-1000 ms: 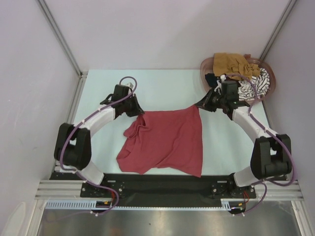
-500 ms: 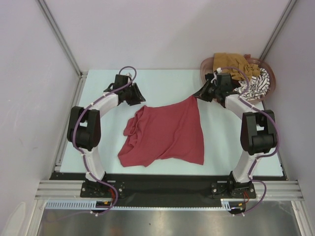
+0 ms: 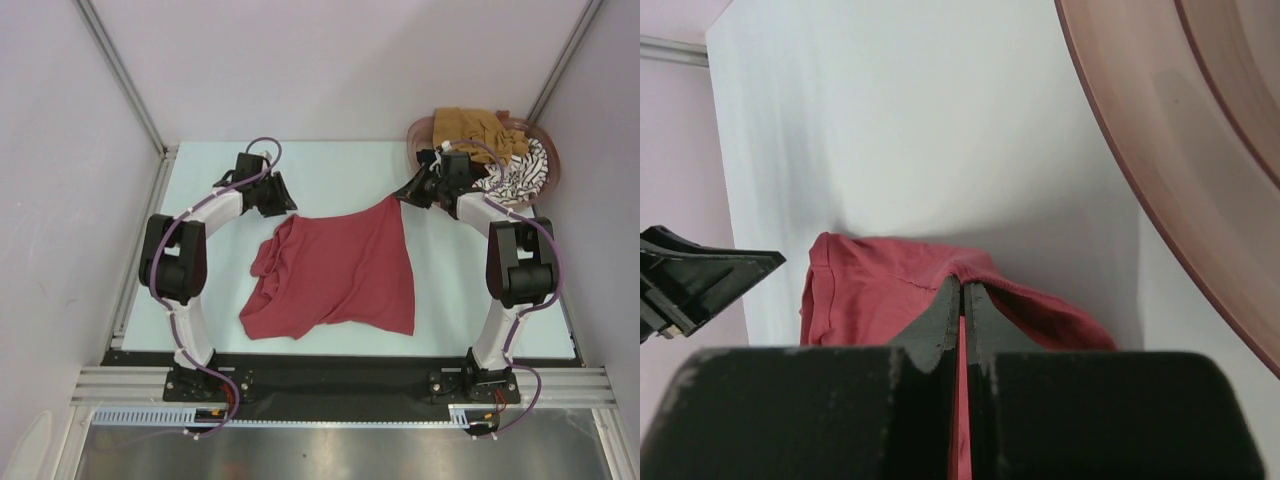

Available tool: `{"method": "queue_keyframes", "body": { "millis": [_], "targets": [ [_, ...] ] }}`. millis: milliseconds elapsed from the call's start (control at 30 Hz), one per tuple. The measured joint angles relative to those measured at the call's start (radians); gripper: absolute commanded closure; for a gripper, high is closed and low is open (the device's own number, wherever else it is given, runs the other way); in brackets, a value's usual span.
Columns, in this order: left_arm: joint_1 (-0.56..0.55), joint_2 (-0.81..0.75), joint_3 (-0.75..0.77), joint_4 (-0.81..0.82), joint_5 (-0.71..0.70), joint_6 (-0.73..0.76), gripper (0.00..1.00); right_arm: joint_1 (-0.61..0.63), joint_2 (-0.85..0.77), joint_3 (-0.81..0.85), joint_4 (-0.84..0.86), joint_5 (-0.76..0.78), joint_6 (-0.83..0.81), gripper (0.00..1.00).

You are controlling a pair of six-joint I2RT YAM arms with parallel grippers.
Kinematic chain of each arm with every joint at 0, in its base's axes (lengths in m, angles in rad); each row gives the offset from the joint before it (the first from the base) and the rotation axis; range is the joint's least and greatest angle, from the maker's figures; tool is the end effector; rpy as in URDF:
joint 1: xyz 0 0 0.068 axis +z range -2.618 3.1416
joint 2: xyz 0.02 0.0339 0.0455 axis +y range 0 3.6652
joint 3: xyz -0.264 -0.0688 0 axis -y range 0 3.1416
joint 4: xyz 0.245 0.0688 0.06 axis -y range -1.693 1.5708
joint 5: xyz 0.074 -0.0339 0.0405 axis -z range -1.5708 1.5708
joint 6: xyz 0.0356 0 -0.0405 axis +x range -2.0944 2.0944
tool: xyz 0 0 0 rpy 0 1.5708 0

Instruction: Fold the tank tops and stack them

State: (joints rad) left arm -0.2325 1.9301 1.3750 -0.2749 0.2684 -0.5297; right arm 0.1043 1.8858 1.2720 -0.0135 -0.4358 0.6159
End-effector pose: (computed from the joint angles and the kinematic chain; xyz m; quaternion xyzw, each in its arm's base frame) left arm 0.4121 -0.1073 0.2026 -0.0889 0.9208 -0.2492 0.2866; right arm 0.4188 0.0590 0.2101 0.1250 0.8663 0.3366 0.3474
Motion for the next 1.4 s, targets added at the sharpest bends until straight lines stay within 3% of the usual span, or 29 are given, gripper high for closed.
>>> {"method": "queue_keyframes", "body": {
  "millis": [233,333,367,433,1067,1233,1400],
  "targets": [
    [-0.048,0.056,0.02,-0.056,-0.006,0.029,0.58,-0.003,0.0,0.0,0.008,-0.011,0.002,1.0],
    [-0.065,0.069,0.02,-0.072,-0.011,0.033,0.73,-0.006,0.0,0.0,0.013,-0.018,0.005,1.0],
    [-0.068,0.073,0.02,-0.075,-0.011,0.033,0.89,-0.006,0.0,0.0,0.013,-0.02,0.005,1.0],
    [-0.068,0.079,0.022,-0.079,-0.011,0.035,1.0,-0.008,0.0,0.0,0.013,-0.023,0.005,1.0],
    [0.045,0.076,0.149,-0.103,0.08,0.036,1.0,-0.028,0.011,0.037,0.013,-0.029,0.005,1.0],
    [0.045,-0.05,0.037,-0.074,0.086,0.031,1.0,-0.029,-0.022,0.021,0.0,-0.046,0.002,1.0],
    [0.045,-0.268,-0.054,-0.079,0.095,0.031,1.0,-0.031,-0.174,-0.014,-0.068,-0.08,-0.01,1.0]
  ]
}}
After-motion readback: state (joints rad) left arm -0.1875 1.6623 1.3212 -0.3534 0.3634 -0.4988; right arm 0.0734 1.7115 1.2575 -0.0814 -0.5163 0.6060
